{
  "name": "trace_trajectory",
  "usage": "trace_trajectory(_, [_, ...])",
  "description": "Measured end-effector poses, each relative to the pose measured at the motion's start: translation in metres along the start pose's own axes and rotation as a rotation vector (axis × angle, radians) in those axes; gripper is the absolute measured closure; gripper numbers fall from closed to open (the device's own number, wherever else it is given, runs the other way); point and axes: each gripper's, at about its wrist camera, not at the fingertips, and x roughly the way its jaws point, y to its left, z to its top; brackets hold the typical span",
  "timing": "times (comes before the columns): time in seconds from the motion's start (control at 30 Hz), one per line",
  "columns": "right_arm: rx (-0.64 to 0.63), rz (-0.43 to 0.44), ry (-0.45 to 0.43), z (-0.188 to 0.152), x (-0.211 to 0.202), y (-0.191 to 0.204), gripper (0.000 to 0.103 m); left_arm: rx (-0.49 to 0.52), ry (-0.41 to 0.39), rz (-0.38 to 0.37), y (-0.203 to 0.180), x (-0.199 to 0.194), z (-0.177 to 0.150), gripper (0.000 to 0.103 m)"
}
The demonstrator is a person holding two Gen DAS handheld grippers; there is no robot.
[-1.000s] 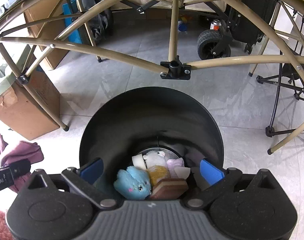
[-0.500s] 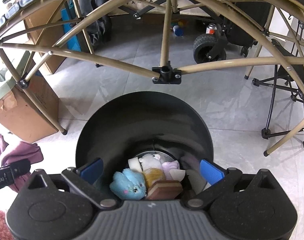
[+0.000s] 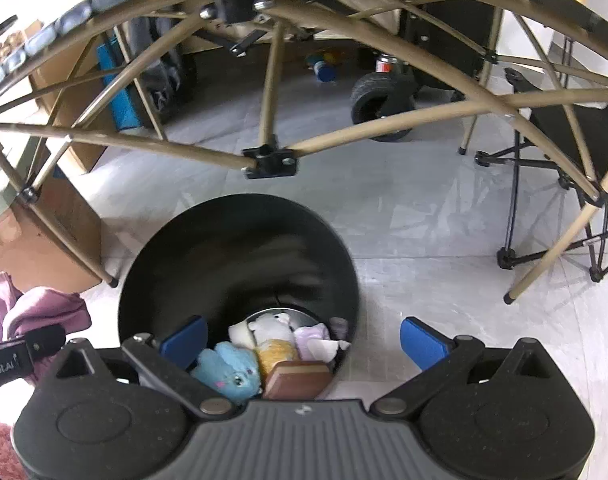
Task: Collect trash
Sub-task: 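Move the left tool with the purple bow over the bin opening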
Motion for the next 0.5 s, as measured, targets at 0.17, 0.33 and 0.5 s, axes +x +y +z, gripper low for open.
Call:
trace_trajectory(0.17, [0.031,-0.007,-0.011,-0.003,-0.006,-0.017,0.000,0.035,-0.003,-0.013,-0.019,0.000,-0.001,0.047])
trace_trajectory(0.33, [0.060,-0.012,-0.023,-0.006,-0.012,-0.033,0.000,0.066,-0.002,-0.026,-0.038,0.000,-0.001,0.047])
trace_trajectory(0.5, [0.090,-0.025,-0.030,-0.008,-0.014,-0.049,0.000,0.099,0.001,-0.044,-0.059,0.002,-0.003,0.047])
